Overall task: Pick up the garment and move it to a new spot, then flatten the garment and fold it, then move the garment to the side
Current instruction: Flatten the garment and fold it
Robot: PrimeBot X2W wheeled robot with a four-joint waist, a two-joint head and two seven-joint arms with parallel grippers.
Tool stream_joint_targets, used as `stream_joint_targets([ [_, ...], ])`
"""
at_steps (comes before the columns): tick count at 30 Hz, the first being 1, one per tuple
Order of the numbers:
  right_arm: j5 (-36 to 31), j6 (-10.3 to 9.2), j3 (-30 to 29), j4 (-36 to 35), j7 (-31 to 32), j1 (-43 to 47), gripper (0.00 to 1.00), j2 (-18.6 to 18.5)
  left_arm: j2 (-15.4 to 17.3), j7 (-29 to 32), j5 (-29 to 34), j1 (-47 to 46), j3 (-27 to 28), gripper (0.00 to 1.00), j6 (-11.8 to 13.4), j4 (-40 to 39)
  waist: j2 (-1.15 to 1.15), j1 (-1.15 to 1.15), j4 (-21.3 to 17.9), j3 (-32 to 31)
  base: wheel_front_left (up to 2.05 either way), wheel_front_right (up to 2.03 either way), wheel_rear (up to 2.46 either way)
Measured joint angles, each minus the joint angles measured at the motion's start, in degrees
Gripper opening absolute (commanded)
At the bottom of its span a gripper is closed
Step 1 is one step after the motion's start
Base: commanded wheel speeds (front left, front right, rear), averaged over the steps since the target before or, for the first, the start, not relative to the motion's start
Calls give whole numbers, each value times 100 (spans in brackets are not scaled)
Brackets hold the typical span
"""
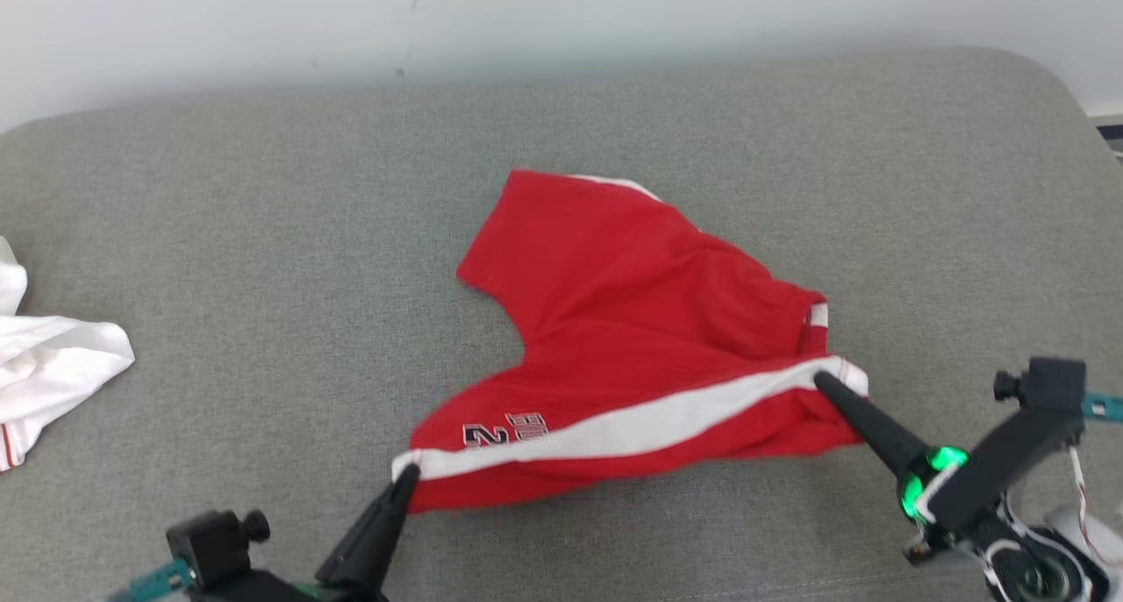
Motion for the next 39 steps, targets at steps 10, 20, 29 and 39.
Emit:
stream_joint_targets([
  [10,-330,0,22,-231,-453,710,0,-274,18,-108,605,194,-77,0,1,-283,0,2,-31,47,0,0,0],
  [20,-437,1,-92,-399,-958,839,0,-59,-82,-171,890,-24,176,0,18,-483,0,2,-10,195,0,0,0],
  [29,-764,1,-349,-336,-1511,467,0,178,-288,-201,1028,-1006,408,0,8,-449,1,2,-54,462,0,0,0],
  [39,-1069,1,-469,-69,-1926,180,0,612,-468,-156,1281,-2222,475,0,2,69,1,3,-240,879,0,0,0],
])
